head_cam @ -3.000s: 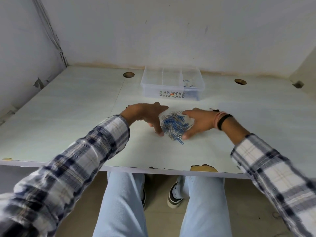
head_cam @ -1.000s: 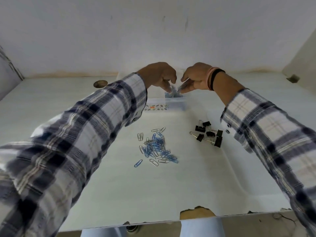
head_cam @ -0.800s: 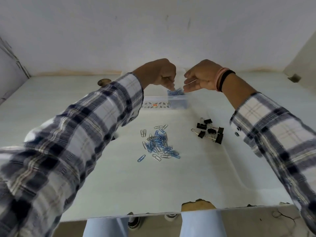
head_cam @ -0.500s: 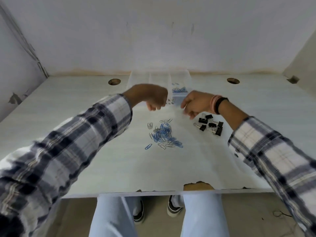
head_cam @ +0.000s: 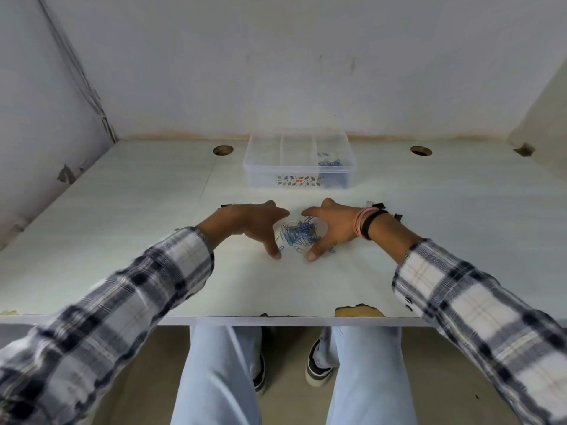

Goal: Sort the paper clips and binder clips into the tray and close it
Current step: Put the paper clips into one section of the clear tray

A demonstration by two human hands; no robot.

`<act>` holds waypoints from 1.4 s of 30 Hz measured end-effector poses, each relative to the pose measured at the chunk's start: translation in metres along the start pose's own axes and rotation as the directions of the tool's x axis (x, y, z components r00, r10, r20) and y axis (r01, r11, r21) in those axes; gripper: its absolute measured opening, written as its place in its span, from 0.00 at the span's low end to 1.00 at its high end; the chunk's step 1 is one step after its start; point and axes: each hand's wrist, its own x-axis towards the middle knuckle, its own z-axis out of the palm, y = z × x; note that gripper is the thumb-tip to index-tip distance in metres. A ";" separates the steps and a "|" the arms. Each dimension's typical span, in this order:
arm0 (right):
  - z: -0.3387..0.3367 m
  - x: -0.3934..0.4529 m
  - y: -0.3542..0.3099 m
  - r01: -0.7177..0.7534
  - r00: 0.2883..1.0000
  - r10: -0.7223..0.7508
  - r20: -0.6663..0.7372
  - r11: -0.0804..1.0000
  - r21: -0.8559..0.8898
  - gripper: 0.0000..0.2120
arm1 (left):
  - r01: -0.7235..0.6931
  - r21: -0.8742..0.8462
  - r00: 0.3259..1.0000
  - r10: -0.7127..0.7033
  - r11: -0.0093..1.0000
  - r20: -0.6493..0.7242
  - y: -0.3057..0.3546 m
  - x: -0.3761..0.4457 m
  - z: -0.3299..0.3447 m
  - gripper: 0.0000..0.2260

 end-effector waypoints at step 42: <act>0.020 -0.002 0.026 0.325 0.900 0.248 -0.357 0.162 0.932 0.05 | -0.333 -0.815 0.930 0.022 0.474 -0.368 0.017 0.029 0.005 0.10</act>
